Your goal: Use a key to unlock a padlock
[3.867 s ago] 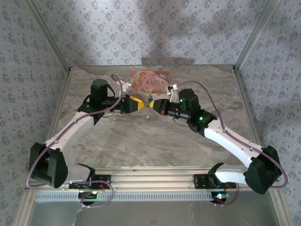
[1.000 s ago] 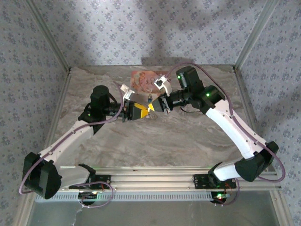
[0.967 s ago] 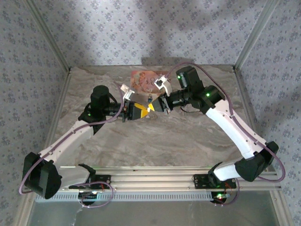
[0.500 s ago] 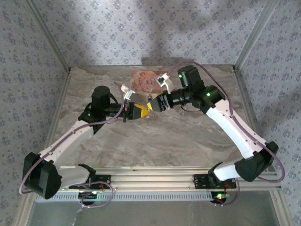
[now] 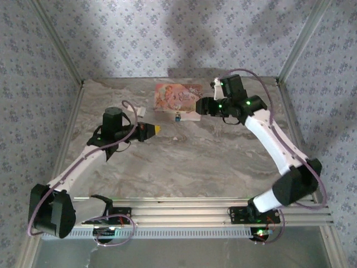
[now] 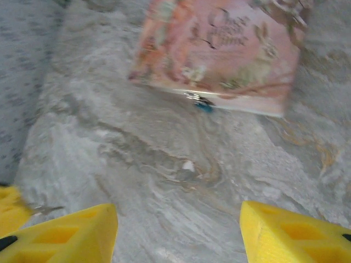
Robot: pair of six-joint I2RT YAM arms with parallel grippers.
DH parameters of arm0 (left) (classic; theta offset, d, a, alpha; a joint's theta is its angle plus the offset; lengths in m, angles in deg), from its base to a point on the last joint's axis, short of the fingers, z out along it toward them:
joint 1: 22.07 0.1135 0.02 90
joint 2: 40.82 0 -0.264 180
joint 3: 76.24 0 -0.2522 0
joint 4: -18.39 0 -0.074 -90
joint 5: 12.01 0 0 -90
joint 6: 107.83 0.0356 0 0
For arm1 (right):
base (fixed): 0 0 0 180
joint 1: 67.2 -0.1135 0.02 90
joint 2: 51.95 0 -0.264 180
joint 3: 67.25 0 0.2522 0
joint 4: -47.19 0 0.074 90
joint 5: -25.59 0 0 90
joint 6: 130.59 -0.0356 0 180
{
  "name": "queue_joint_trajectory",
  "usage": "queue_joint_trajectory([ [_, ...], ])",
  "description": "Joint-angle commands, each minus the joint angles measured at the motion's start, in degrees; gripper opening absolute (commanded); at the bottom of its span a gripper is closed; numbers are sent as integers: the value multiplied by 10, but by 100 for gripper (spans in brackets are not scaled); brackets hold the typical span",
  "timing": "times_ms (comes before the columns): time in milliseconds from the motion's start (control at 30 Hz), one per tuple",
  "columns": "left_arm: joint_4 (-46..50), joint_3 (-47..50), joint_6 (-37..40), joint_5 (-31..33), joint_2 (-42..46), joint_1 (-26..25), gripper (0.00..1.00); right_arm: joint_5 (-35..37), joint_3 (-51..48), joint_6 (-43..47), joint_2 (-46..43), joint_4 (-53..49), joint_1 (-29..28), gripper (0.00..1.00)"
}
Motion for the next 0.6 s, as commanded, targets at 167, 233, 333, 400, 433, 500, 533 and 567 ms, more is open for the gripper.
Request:
queue_joint_trajectory([
  [167, 36, -41, -15, 92, -87, 58, 0, 65, 104, -50, 156, -44, 19, 63],
  [233, 41, -63, -17, 106, -124, 69, 0, 82, 135, -52, 193, -60, 23, 67],
  [333, 44, -100, -19, 121, -183, 83, 0, 86, 178, -52, 243, -71, 32, 71],
  [400, 46, -130, -14, 136, -224, 87, 0, 88, 197, -51, 268, -69, 38, 71],
  [433, 49, -144, -13, 145, -242, 88, 0, 88, 204, -49, 278, -67, 41, 71],
  [500, 59, -178, -8, 164, -282, 91, 0, 83, 220, -46, 301, -66, 47, 71],
  [533, 62, -193, -6, 171, -301, 92, 0, 78, 228, -44, 311, -64, 50, 70],
  [567, 66, -211, -4, 179, -322, 92, 0, 71, 237, -42, 322, -64, 54, 69],
])
